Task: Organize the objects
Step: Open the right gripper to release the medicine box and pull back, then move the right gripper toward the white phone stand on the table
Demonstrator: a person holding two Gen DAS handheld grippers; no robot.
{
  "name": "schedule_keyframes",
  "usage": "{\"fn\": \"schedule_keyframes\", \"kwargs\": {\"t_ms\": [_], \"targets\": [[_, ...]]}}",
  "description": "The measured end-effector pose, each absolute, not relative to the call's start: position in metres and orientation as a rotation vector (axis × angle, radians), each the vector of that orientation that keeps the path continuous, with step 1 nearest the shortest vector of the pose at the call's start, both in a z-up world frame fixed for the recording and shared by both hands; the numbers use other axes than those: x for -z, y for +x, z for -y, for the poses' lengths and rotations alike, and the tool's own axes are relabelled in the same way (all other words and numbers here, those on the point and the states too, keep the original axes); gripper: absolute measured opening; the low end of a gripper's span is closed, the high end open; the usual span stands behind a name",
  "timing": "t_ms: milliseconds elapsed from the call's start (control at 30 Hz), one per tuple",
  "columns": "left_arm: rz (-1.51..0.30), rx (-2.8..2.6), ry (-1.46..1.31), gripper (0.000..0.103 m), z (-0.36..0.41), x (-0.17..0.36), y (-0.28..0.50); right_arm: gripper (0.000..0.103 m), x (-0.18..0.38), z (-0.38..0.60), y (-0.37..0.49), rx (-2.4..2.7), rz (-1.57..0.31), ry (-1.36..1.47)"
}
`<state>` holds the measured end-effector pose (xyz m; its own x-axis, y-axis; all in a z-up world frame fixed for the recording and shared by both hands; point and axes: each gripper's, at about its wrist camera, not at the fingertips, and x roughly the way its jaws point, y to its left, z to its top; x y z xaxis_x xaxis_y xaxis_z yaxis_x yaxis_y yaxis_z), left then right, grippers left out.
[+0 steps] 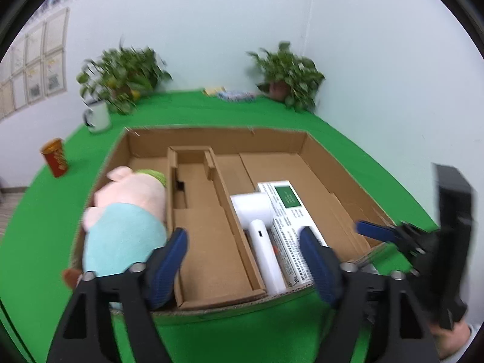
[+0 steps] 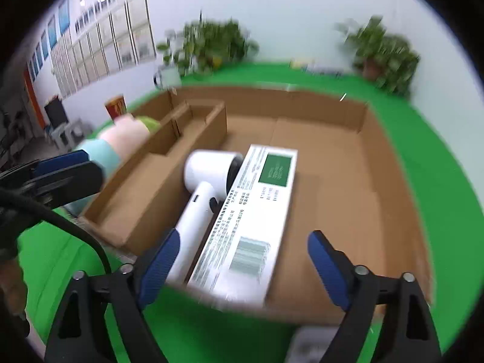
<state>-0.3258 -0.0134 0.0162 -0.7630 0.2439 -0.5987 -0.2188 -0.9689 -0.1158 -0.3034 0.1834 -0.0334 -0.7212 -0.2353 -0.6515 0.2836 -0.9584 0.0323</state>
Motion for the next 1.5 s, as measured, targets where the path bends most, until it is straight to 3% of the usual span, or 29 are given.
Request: {"fn": "schedule_keyframes", "kwargs": {"t_ms": [33,100,467,500,533,567,600,633,700,767,800,833,867,900,933,1033,1167,1500], "targets": [[0.038,-2.778,-0.912,0.094,0.012,-0.018,-0.318,0.092,0.031,-0.185,-0.292,2.700,-0.103,0.968],[-0.007,-2.844,-0.862,0.102,0.008,-0.021,-0.302,0.094,0.027,-0.189,-0.272,2.742,-0.095,0.917],[-0.006,-2.932,-0.778,0.102,-0.009,-0.016,-0.240,0.094,0.030,-0.199,-0.205,2.892,0.005,0.819],[0.016,-2.923,-0.781,0.102,-0.008,-0.015,-0.237,0.089,0.030,-0.200,-0.202,2.900,0.003,0.812],[0.032,-2.915,-0.774,0.102,-0.009,-0.013,-0.234,0.070,0.030,-0.201,-0.199,2.912,0.002,0.803],[0.036,-2.914,-0.767,0.101,-0.010,-0.012,-0.229,0.058,0.029,-0.203,-0.198,2.924,-0.001,0.813],[0.039,-2.911,-0.762,0.091,-0.010,-0.011,-0.227,0.037,0.028,-0.204,-0.197,2.929,-0.003,0.820],[0.048,-2.898,-0.768,0.064,-0.010,-0.009,-0.226,0.029,0.028,-0.205,-0.196,2.933,-0.008,0.818],[0.087,-2.818,-0.850,0.016,-0.009,-0.004,-0.229,0.029,0.027,-0.205,-0.191,2.932,-0.026,0.793],[0.075,-2.820,-0.907,0.014,-0.009,0.000,-0.231,0.043,0.025,-0.204,-0.186,2.931,-0.035,0.773],[0.066,-2.846,-0.896,0.016,-0.008,0.001,-0.230,0.069,0.024,-0.204,-0.184,2.934,-0.042,0.761],[0.074,-2.872,-0.881,0.030,-0.006,0.000,-0.228,0.094,0.023,-0.205,-0.180,2.932,-0.045,0.728],[0.089,-2.877,-0.878,0.045,-0.004,-0.001,-0.228,0.095,0.023,-0.205,-0.178,2.931,-0.053,0.706],[0.113,-2.879,-0.862,0.076,-0.001,-0.003,-0.227,0.095,0.023,-0.205,-0.177,2.928,-0.078,0.700],[0.147,-2.894,-0.815,0.093,0.003,-0.005,-0.223,0.095,0.024,-0.206,-0.177,2.913,-0.090,0.708],[0.139,-2.933,-0.779,0.100,0.007,-0.009,-0.219,0.095,0.028,-0.210,-0.181,2.855,-0.092,0.741],[0.057,-2.962,-0.790,0.100,0.009,-0.001,-0.221,0.096,0.037,-0.220,-0.186,2.808,-0.088,0.810],[0.091,-2.859,-0.902,0.100,0.010,0.030,-0.224,0.096,0.076,-0.247,-0.223,2.746,0.023,1.151]]}}
